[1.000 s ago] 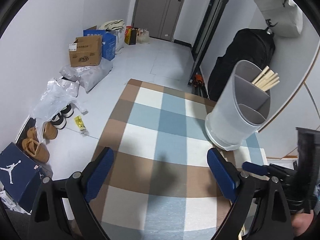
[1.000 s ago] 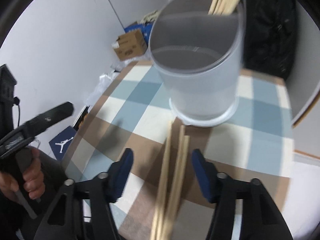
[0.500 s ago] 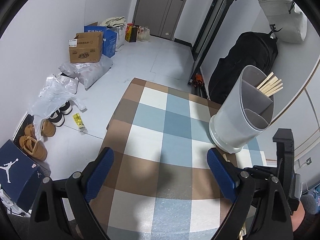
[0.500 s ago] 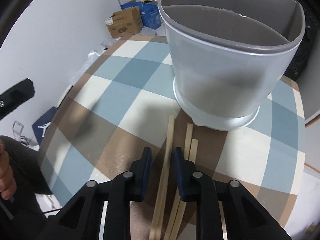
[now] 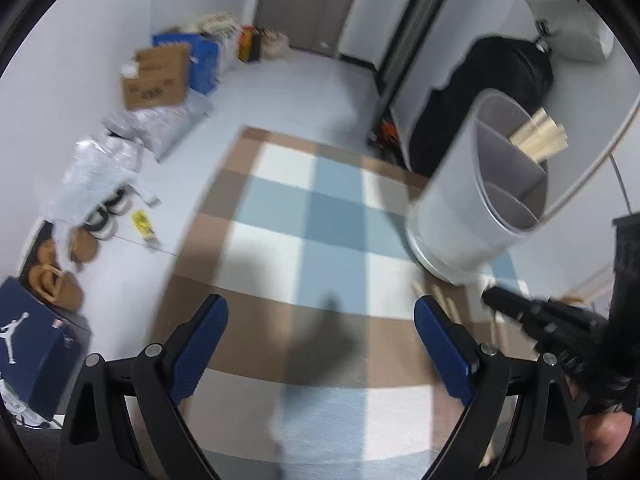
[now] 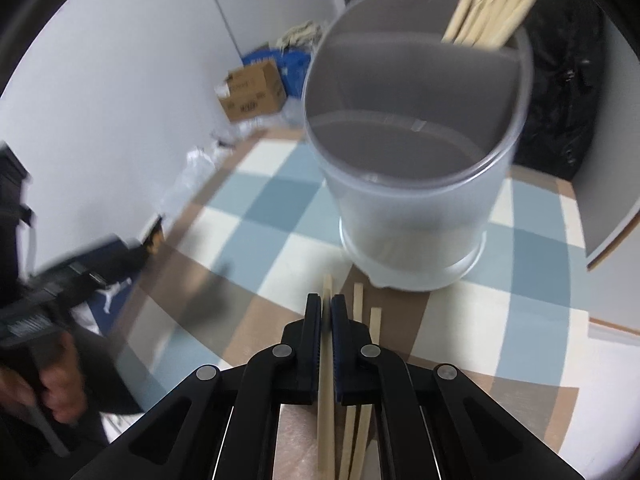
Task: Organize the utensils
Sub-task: 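Close the right tool on one wooden stick beside the holder, then close the left tool on another wooden stick on the mat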
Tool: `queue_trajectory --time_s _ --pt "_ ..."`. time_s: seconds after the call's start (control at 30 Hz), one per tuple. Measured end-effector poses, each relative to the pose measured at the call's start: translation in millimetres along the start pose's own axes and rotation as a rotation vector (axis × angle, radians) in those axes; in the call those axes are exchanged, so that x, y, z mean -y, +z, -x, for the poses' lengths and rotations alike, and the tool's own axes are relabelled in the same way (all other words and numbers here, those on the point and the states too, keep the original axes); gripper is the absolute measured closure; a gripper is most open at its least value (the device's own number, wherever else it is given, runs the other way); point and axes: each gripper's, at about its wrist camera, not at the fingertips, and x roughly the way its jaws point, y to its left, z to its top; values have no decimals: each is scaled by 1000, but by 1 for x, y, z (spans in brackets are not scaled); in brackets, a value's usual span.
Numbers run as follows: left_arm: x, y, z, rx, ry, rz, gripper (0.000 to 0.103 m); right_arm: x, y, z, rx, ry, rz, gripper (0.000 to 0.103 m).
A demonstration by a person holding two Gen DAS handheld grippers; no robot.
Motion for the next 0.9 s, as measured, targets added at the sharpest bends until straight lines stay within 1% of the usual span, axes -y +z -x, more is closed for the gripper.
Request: queue_trajectory --time_s 0.1,0.2,0.3,0.37,0.53,0.6,0.67,0.73,0.8,0.87,0.9 --pt "16 -1 -6 -36 -23 -13 12 6 3 24 73 16 -32 99" --pt "36 -3 -15 -89 -40 -24 12 17 4 45 133 24 -65 99" --pt "54 -5 -25 -130 2 -37 12 22 5 57 173 29 -85 99" --pt "64 -5 -37 -170 37 -31 12 28 4 69 206 31 -97 99" --pt "77 -5 -59 -265 108 14 25 43 4 92 281 51 -145 99" --pt "76 -5 -63 -283 143 29 36 48 4 102 299 57 -156 99" --pt "71 -4 -65 -293 170 73 40 49 3 108 315 62 -159 99" --pt "70 -3 -65 -282 193 100 41 51 2 113 327 67 -160 99" --pt "71 -2 -66 -284 194 114 42 52 2 117 340 66 -155 99" --pt "71 -1 -65 -280 214 114 43 55 1 119 351 69 -158 99" --pt "72 -1 -65 -280 226 111 46 55 -1 121 354 73 -160 99"
